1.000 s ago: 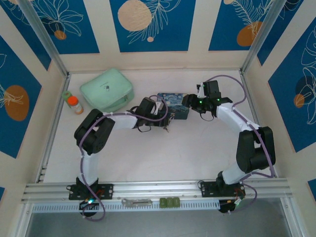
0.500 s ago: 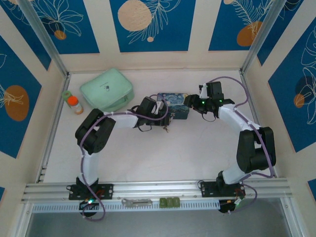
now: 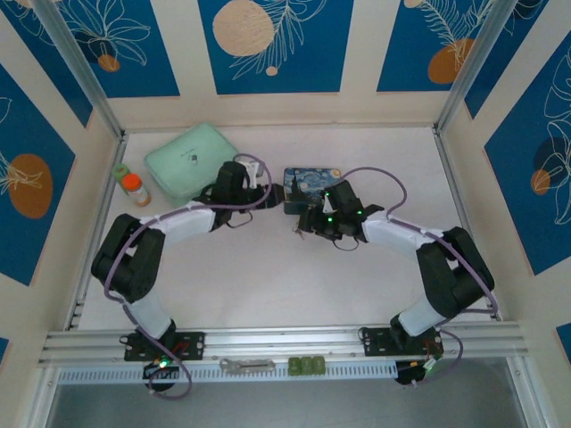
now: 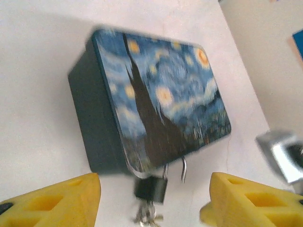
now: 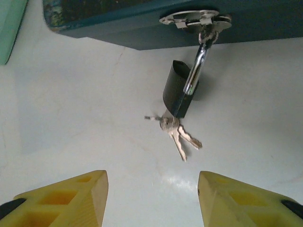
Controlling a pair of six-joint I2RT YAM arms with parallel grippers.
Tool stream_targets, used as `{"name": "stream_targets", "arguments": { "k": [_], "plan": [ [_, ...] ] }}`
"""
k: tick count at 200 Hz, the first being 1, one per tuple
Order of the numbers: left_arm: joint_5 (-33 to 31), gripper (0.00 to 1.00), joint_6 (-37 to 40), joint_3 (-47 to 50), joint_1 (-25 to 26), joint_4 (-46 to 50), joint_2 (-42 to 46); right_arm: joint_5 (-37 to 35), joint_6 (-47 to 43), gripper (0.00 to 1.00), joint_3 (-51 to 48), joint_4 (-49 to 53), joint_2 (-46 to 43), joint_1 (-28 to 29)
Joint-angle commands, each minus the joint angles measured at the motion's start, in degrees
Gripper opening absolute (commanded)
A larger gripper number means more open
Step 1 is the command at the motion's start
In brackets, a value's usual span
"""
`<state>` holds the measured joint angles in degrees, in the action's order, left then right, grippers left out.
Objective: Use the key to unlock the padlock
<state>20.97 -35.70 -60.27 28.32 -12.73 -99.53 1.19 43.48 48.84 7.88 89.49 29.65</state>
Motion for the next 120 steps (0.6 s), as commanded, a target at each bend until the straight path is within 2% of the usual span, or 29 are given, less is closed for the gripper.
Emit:
{"name": "stream_targets", "arguments": {
  "k": [1,33,74,90,120],
  "plan": [
    [3.5,0.62,1.0,-7.47,-1.71,-1.06,-5.59,-3.9,4.63,0.5,0.02,-7.19,4.16,1.1],
    [1.8,0.62,2.25,-16.6,-2.71,0.86,-13.6,-6.18,6.35,0.43,-0.01,-12.96,9.12,1.61],
    [2.31,0.62,1.28,-21.93,-2.83,1.32,-19.54,-12.06,6.08,0.37,0.71,-14.34,11.91,4.2],
    [2.98,0.62,0.57,-22.6,-2.83,1.13,-20.55,-11.49,6.35,0.3,0.12,-16.37,12.88,4.12],
    [3.29,0.59,1.84,-24.56,-2.56,4.35,-22.14,-5.35,2.88,0.03,0.21,-15.75,12.46,3.02]
  ]
}}
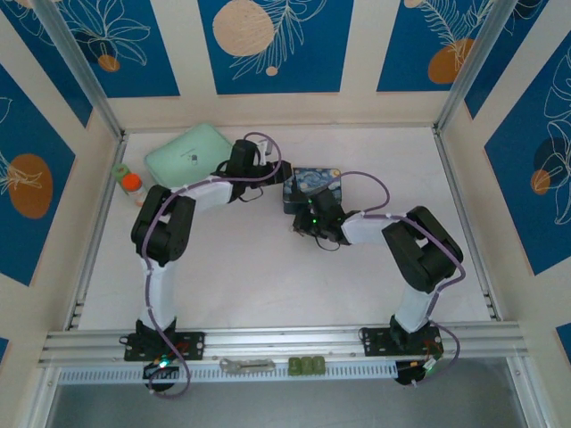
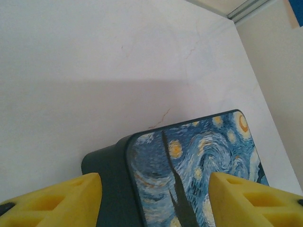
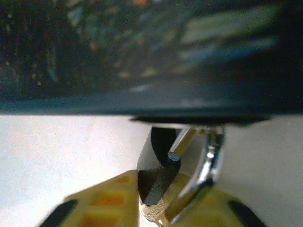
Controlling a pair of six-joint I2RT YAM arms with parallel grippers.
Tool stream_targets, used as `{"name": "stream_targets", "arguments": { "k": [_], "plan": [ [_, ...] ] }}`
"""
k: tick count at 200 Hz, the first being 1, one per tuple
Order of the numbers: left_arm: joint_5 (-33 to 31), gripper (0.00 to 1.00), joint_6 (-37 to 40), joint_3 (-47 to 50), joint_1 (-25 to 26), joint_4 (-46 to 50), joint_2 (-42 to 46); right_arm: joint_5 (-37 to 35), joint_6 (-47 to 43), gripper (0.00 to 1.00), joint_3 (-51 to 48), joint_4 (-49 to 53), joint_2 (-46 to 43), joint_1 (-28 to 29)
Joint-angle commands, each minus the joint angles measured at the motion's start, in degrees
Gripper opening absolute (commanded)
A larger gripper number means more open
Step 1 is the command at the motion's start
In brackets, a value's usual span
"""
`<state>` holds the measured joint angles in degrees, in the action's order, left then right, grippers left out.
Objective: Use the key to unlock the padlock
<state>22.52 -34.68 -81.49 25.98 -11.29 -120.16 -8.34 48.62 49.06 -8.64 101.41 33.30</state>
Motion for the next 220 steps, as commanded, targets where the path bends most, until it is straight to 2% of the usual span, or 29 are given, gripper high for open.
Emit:
{"name": "stream_targets", "arguments": {
  "k": [1,22,41,61,81,114,127,145,175,202,220],
  "plan": [
    [1.74,0.59,1.0,-3.46,-0.23,3.19,-1.58,4.28,-2.46,0.02,0.08,0.97,0.5,-0.7],
    [0.5,0.57,5.03,-6.77,0.3,9.69,-2.91,14.79,-8.41,0.0,1.67,6.72,-1.31,-4.18],
    [-0.74,0.57,7.87,-8.15,0.48,13.21,-3.31,24.08,-16.56,0.0,6.46,20.36,-1.03,-8.32],
    [-1.83,0.57,9.51,-8.22,0.48,14.89,-3.17,27.93,-24.44,0.0,11.74,34.97,1.18,-12.13],
    [-2.13,0.57,10.8,-8.11,0.48,16.15,-2.9,28.84,-28.43,0.0,15.28,42.43,3.76,-14.33],
    [-2.18,0.57,11.73,-7.46,0.48,16.96,-2.11,23.1,-30.32,0.0,19.07,46.35,7.71,-13.69],
    [-2.45,0.57,11.87,-7.28,0.49,17.12,-1.77,19.5,-29.72,0.13,19.32,46.15,7.64,-12.86],
    [-2.68,0.57,11.91,-6.72,0.48,17.21,-1.16,9.92,-28.08,0.31,18.65,45.91,4.81,-11.51],
    [-3.12,0.57,11.52,-5.71,0.48,16.37,0.5,-6.84,-24.61,0.41,17.09,46.57,-3.45,-8.36],
    [-2.82,0.58,10.97,-5.78,0.48,15.85,1.96,-15.08,-19.85,0.51,15.9,46.2,-9.77,-2.8],
    [-2.83,0.58,10.69,-5.7,0.48,15.23,3.22,-16.53,-15.17,0.59,15.95,45.13,-10.47,1.73]
  ]
}}
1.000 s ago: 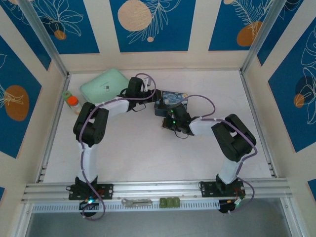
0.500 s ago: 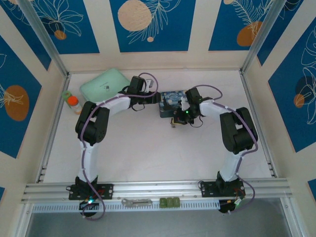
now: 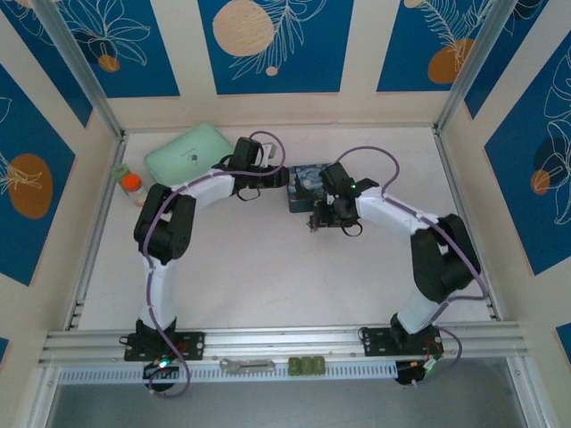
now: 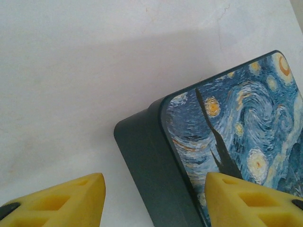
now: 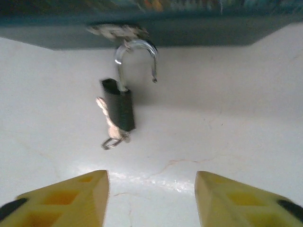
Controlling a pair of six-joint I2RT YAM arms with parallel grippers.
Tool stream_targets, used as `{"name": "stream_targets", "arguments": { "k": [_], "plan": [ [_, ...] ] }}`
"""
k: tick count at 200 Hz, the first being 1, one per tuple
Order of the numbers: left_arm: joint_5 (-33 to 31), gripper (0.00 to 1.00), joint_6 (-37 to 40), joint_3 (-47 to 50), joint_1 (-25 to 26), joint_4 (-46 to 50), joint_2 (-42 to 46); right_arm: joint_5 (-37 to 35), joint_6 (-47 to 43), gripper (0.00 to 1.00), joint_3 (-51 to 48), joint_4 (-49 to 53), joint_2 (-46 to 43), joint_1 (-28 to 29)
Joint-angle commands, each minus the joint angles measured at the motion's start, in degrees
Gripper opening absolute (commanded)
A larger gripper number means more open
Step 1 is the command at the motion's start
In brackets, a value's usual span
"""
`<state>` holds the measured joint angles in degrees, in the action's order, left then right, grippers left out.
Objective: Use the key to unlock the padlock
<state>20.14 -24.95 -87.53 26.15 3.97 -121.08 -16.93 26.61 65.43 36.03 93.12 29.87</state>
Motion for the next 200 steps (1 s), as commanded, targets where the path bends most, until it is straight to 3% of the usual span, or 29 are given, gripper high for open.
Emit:
{"name": "stream_targets", "arguments": {
  "k": [1,43,94,113,139,200],
  "plan": [
    [-0.45,0.58,0.96,0.33,0.3,-0.06,4.2,-7.99,7.17,0.59,-0.4,0.36,-2.08,5.4],
    [0.34,0.59,-0.04,1.55,0.3,-1.73,5.47,-17.98,17.07,0.59,3.5,0.36,5.99,12.35],
    [1.52,0.59,-2.37,6.71,0.22,-6.61,7.75,-28.36,13.49,0.48,13.48,5.96,16.95,13.74],
    [1.74,0.59,-2.8,8.03,0.14,-7.59,8.44,-29.82,11.92,0.39,14.81,6.49,18.77,13.48],
    [2.09,0.59,-3.56,9.12,0.06,-8.79,8.91,-29.43,10.5,0.36,15.41,5.17,20.21,13.36],
    [2.53,0.59,-4.62,9.39,-0.13,-9.59,9.04,-31.87,11.28,0.41,16.0,7.27,23.86,13.9]
  ]
}}
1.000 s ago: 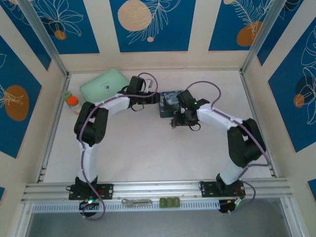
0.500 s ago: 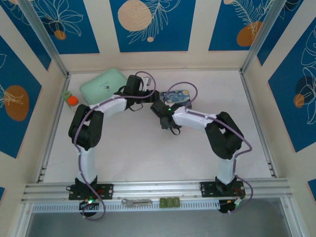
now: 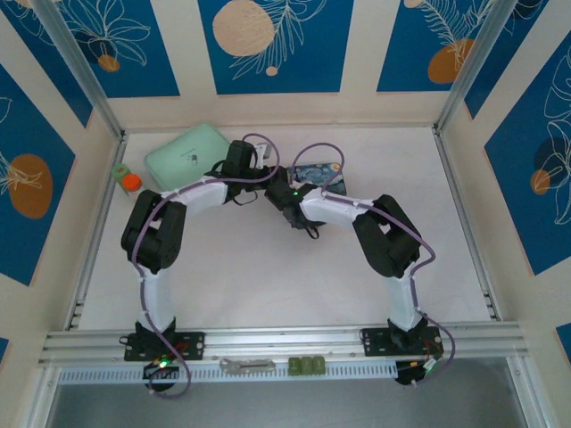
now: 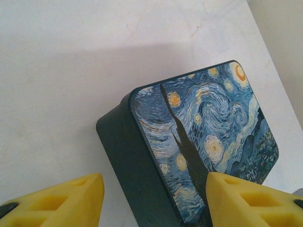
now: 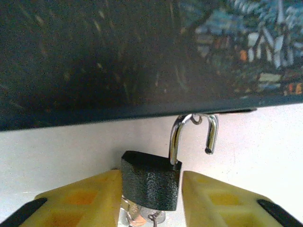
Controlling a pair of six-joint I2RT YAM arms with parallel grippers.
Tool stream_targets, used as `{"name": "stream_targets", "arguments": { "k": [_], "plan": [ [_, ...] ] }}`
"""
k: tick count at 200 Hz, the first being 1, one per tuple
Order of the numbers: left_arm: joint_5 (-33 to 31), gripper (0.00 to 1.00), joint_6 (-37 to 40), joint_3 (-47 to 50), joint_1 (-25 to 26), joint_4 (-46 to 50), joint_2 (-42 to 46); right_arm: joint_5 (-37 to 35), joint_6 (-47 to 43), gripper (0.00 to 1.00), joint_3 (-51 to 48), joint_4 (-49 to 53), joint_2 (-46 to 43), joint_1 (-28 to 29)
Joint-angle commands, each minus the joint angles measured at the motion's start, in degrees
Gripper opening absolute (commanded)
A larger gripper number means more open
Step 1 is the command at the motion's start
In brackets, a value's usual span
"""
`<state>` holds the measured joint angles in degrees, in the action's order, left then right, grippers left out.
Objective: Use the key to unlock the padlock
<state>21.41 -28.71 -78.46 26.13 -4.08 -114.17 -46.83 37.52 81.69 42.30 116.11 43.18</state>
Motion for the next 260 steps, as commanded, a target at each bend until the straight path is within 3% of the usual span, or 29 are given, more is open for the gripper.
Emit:
{"name": "stream_targets", "arguments": {
  "k": [1,73,133,185,221,260],
  "plan": [
    [1.27,0.59,-0.93,0.32,-0.11,-1.55,2.12,-1.96,0.41,0.41,-0.42,0.84,0.87,0.59],
    [1.08,0.59,-0.71,1.18,-1.17,-0.82,3.68,-1.77,-3.57,0.41,-1.89,-4.55,2.29,0.92],
    [2.22,0.59,-1.56,0.8,-1.26,-0.71,3.13,-0.31,-9.44,0.24,-3.82,-8.05,1.92,-0.11],
    [3.93,0.59,-2.28,-0.68,-1.26,-0.54,1.64,1.37,-19.7,0.0,-10.32,-18.88,-2.73,-0.01],
    [6.31,0.59,-2.93,-3.36,-1.22,0.0,-1.22,0.81,-27.06,0.0,-15.01,-27.63,-5.77,0.33],
    [6.94,0.59,-3.73,-4.07,-1.17,0.58,-2.91,6.58,-35.96,0.0,-20.02,-40.47,-9.59,0.02]
  ]
}}
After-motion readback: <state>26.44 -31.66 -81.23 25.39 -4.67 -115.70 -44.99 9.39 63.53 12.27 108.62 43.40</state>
